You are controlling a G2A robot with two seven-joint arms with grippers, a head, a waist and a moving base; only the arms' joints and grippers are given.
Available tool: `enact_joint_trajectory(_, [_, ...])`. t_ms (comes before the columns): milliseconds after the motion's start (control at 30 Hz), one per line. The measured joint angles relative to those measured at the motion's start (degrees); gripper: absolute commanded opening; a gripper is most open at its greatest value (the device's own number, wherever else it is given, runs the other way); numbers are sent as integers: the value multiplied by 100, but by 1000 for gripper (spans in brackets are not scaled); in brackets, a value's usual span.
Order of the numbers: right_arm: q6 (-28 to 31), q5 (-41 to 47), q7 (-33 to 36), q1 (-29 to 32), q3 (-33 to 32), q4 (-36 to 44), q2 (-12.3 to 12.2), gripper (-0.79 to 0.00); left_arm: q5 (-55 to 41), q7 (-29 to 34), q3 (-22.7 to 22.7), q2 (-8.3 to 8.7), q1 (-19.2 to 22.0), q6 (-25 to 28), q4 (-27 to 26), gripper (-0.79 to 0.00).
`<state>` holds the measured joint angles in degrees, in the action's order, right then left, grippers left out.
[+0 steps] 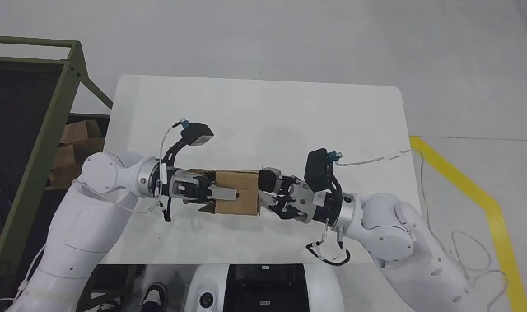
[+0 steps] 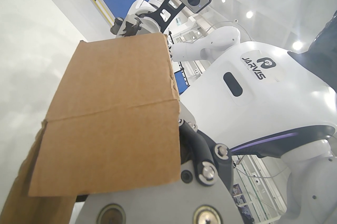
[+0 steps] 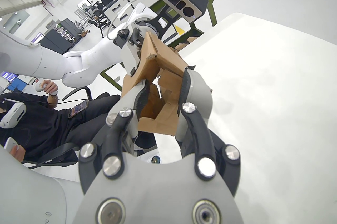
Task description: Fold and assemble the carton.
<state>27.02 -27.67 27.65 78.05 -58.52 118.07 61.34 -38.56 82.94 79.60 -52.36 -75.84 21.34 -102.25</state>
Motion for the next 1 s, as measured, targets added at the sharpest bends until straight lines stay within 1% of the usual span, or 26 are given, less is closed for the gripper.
enact_joint_trajectory(200, [123, 83, -90, 39, -97, -73, -7, -496, -64, -45, 21, 2, -5, 45, 31, -785])
enact_joint_trajectory(567, [605, 67, -377, 488, -488, -48, -85, -483, -203, -166, 70, -3, -14, 23, 86, -785])
enact_joint_trajectory(800, [611, 138, -170, 592, -527, -19, -112, -480, -203, -186, 85, -5, -8, 22, 76, -785])
enact_joint_trajectory(1000, [546, 262, 36, 478, -443, -56, -107, -483, -151, -106, 64, -4, 4, 22, 50, -785])
